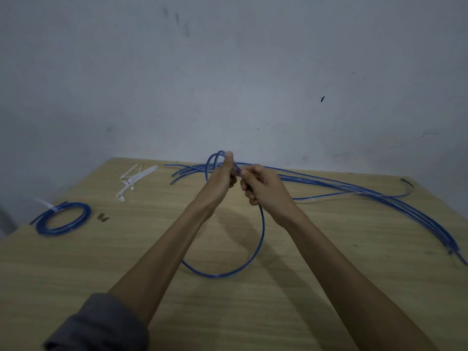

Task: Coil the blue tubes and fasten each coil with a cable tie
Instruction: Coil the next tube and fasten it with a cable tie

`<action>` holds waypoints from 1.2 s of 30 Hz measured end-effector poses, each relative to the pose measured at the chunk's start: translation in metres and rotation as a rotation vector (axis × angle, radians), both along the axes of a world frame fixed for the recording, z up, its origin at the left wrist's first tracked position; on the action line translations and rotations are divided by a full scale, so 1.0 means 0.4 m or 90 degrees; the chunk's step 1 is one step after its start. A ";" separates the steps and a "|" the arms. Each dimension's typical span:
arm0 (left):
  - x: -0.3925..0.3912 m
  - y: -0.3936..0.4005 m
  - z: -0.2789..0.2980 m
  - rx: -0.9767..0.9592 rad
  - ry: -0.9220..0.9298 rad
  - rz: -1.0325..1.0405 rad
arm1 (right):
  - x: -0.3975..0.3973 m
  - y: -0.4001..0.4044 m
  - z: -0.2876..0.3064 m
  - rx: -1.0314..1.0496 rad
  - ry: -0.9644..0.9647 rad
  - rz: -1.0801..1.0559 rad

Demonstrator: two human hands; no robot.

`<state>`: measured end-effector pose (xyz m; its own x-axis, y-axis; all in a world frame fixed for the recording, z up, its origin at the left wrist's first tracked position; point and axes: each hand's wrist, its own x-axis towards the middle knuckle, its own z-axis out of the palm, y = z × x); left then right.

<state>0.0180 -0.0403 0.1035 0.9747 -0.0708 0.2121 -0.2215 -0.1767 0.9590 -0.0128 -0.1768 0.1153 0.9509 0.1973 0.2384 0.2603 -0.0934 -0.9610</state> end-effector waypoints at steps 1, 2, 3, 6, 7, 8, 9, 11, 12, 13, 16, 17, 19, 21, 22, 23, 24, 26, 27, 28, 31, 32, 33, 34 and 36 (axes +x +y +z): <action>-0.010 -0.002 0.002 0.042 -0.015 -0.012 | 0.003 0.000 0.007 0.022 -0.009 -0.018; -0.021 -0.004 0.002 0.084 -0.029 -0.017 | 0.006 -0.003 0.014 0.037 -0.015 -0.035; -0.030 -0.005 0.000 0.128 -0.047 -0.007 | 0.008 -0.004 0.019 0.047 -0.018 -0.047; -0.049 -0.011 -0.008 0.199 -0.100 0.018 | 0.003 -0.008 0.019 0.070 -0.012 -0.058; -0.049 -0.013 -0.010 0.202 -0.109 0.016 | 0.000 -0.008 0.015 0.070 -0.007 -0.054; -0.049 -0.014 -0.012 0.200 -0.111 0.015 | -0.004 -0.008 0.012 0.064 0.000 -0.048; -0.045 -0.014 -0.014 0.195 -0.109 0.016 | -0.008 -0.008 0.009 0.058 0.004 -0.044; -0.038 -0.016 -0.021 0.184 -0.104 0.020 | -0.014 -0.007 0.006 0.050 0.004 -0.046; -0.040 -0.017 -0.021 0.181 -0.105 0.014 | -0.017 -0.008 0.005 0.047 0.001 -0.046; -0.041 -0.019 -0.019 0.178 -0.108 0.005 | -0.019 -0.009 0.005 0.043 -0.003 -0.045; -0.040 -0.020 -0.012 0.150 -0.102 -0.017 | -0.029 -0.011 0.006 0.022 -0.016 -0.038; -0.037 -0.019 -0.008 0.137 -0.096 -0.019 | -0.031 -0.011 0.006 0.015 -0.025 -0.042; -0.033 -0.019 -0.004 0.120 -0.087 -0.024 | -0.036 -0.009 0.008 0.014 -0.045 -0.052; -0.036 -0.021 -0.002 0.121 -0.089 -0.032 | -0.038 -0.006 0.011 0.029 -0.060 -0.057; -0.041 -0.023 0.000 0.119 -0.092 -0.036 | -0.038 -0.004 0.013 0.034 -0.068 -0.060; -0.045 -0.026 0.000 0.119 -0.096 -0.037 | -0.039 -0.003 0.014 0.037 -0.075 -0.063; -0.047 -0.026 -0.003 0.123 -0.099 -0.034 | -0.040 -0.002 0.015 0.038 -0.081 -0.066; -0.049 -0.024 -0.006 0.126 -0.096 -0.030 | -0.041 -0.002 0.016 0.040 -0.084 -0.071; -0.049 -0.020 -0.006 0.127 -0.094 -0.033 | -0.040 -0.003 0.016 0.038 -0.083 -0.072; -0.049 -0.017 -0.006 0.127 -0.093 -0.036 | -0.040 -0.003 0.015 0.034 -0.081 -0.069; -0.053 -0.014 0.002 0.118 -0.109 -0.036 | -0.040 -0.003 0.009 0.021 -0.073 -0.057; -0.054 -0.014 0.005 0.118 -0.115 -0.034 | -0.041 -0.004 0.006 0.016 -0.071 -0.056; -0.052 -0.014 0.005 0.120 -0.118 -0.033 | -0.042 -0.004 0.004 0.009 -0.072 -0.055; -0.050 -0.013 0.005 0.119 -0.116 -0.035 | -0.043 -0.003 0.003 -0.001 -0.075 -0.055; -0.050 -0.013 0.007 0.116 -0.103 -0.040 | -0.047 -0.001 0.003 -0.024 -0.083 -0.053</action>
